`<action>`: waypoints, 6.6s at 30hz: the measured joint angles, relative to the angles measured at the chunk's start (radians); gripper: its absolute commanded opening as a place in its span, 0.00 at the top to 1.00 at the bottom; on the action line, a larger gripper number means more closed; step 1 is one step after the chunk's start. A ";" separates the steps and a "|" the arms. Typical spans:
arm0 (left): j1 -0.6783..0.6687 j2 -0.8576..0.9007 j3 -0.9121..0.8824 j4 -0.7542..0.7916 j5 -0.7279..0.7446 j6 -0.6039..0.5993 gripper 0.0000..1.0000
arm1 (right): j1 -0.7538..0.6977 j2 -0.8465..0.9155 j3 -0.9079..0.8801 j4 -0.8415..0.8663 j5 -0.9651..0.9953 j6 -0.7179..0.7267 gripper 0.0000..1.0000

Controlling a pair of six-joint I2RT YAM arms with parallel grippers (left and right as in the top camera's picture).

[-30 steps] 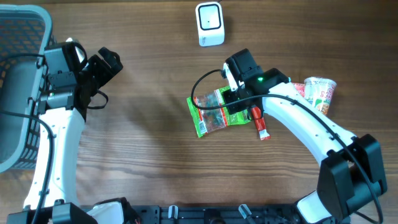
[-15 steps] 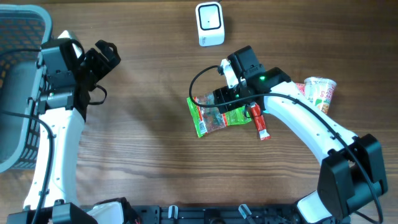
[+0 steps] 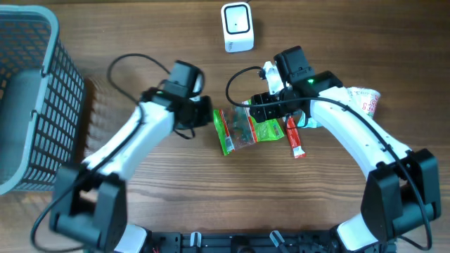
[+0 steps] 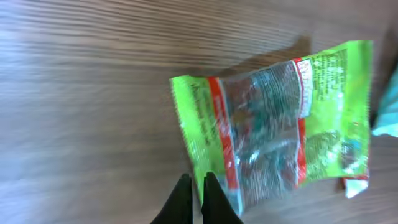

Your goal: Scan the item barcode

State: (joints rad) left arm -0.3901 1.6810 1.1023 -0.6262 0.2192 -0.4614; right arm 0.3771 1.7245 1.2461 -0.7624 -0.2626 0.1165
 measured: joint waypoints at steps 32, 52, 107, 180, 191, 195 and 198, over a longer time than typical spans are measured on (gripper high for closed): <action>-0.033 0.194 0.028 0.145 -0.010 -0.053 0.96 | -0.089 0.133 0.000 0.053 -0.111 -0.028 0.25; -0.056 0.234 0.028 0.160 -0.010 -0.061 0.96 | -0.055 0.127 -0.251 0.384 -0.293 0.193 0.27; 0.365 -0.024 0.029 0.093 -0.304 0.034 0.00 | -0.111 -0.005 0.864 -0.677 -0.187 -0.242 0.96; 0.365 -0.024 0.028 0.092 -0.304 0.034 0.00 | 0.003 -0.009 0.472 -0.441 0.298 -0.161 0.00; 0.365 -0.024 0.029 0.092 -0.304 0.034 0.00 | 0.003 -0.013 0.471 -0.338 0.298 -0.158 0.01; 0.365 -0.024 0.028 0.092 -0.304 0.034 0.00 | 0.003 -0.013 0.471 -0.327 0.298 -0.158 0.00; 0.365 -0.024 0.028 0.092 -0.304 0.034 0.00 | 0.003 -0.013 0.472 -0.327 0.298 -0.158 0.00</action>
State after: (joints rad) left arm -0.0250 1.6569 1.1305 -0.5343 -0.0853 -0.4274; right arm 0.3805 1.7111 1.7176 -1.0897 0.0349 -0.0414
